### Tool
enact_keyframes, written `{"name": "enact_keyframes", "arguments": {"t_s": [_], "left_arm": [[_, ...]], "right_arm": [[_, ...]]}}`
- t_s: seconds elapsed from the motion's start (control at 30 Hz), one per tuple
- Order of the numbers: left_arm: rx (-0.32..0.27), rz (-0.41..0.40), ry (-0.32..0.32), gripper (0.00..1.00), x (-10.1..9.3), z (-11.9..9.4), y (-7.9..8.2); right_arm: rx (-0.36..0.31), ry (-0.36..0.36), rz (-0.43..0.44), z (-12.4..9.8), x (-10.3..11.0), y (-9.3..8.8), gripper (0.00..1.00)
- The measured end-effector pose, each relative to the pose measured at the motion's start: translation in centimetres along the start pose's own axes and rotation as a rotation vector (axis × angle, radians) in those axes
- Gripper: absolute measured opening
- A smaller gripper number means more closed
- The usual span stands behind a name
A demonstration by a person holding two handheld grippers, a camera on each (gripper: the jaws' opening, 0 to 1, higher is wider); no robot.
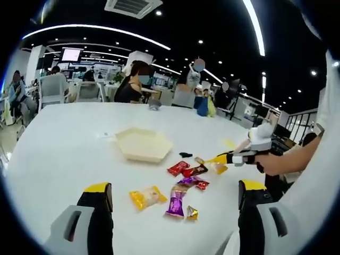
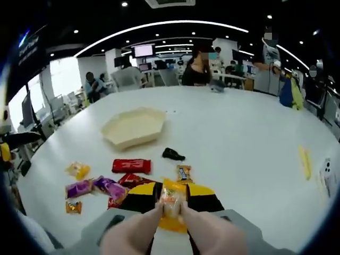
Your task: Place the target food into the container with the food tongs after gripping and lifting it, then release it inside without dropping or visibly crushing the food.
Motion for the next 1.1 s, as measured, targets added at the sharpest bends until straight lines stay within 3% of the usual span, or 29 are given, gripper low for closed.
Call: {"name": "enact_keyframes", "arguments": {"t_s": [0.43,0.6,0.73,1.0,1.1], "left_arm": [[0.002,0.027,-0.016,0.99,-0.2,-0.9,-0.2],[-0.001,0.052,-0.048,0.99,-0.5,-0.4,-0.3],[-0.020,0.040,-0.037,0.99,-0.5,-0.8,0.0],[-0.051,0.009,0.026,0.99,-0.5,-1.6,0.8],[-0.047,-0.015,0.104,0.99,-0.4,-2.1,0.9]], "right_arm": [[-0.078,0.041,0.000,-3.5,0.4,4.0,0.20],[-0.107,0.051,-0.010,-4.2,2.2,5.5,0.20],[-0.103,0.076,-0.035,-4.3,3.4,6.1,0.20],[-0.103,0.142,-0.049,-3.4,3.8,7.5,0.21],[-0.106,0.170,-0.050,-3.0,3.5,7.6,0.21]]}}
Point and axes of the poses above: the point that each gripper's makers call its tool centre point, and the gripper's own axes: z roughly forward along the fingers, x roughly to its left, y roughly out of its top, the point moved 5 cm from there along -z, roughly backward along the fingers, and after that the axes turned 7 degrees about y, right-handed, at the moved point
